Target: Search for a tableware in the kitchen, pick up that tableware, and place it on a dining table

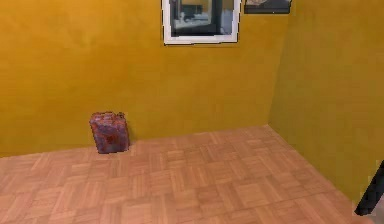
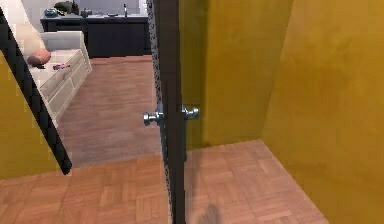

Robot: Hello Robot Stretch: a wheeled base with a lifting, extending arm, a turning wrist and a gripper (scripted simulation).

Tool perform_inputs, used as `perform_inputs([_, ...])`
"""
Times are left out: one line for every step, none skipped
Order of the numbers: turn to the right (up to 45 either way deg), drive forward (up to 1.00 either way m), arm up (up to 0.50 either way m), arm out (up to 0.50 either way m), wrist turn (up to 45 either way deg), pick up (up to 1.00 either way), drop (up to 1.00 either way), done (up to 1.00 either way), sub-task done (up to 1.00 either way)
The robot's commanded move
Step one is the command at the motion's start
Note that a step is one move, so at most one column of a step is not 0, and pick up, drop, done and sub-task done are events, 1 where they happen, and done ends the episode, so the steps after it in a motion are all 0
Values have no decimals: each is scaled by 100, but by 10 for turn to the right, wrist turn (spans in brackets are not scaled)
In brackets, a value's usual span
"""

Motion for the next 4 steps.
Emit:
perform_inputs([30,0,0,0,0,0,0,0,0])
perform_inputs([0,20,0,0,0,0,0,0,0])
perform_inputs([450,0,0,0,0,0,0,0,0])
perform_inputs([30,0,0,0,0,0,0,0,0])
